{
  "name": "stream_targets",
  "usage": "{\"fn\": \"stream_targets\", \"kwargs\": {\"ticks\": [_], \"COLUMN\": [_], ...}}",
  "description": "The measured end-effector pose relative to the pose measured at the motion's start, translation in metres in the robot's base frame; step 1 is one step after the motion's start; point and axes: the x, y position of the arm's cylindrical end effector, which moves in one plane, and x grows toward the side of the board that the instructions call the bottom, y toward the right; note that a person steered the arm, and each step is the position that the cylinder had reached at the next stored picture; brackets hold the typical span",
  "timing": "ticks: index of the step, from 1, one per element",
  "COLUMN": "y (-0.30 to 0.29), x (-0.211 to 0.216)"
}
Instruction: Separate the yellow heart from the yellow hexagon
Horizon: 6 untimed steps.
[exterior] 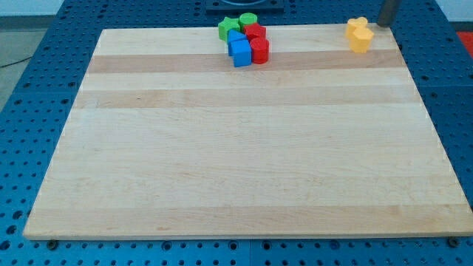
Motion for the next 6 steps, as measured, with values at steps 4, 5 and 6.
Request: {"fn": "stream_targets", "kwargs": {"ticks": [4,5,6], "y": [-0.082,-0.115,-0.143], "x": [0.001,0.000,0.000]}}
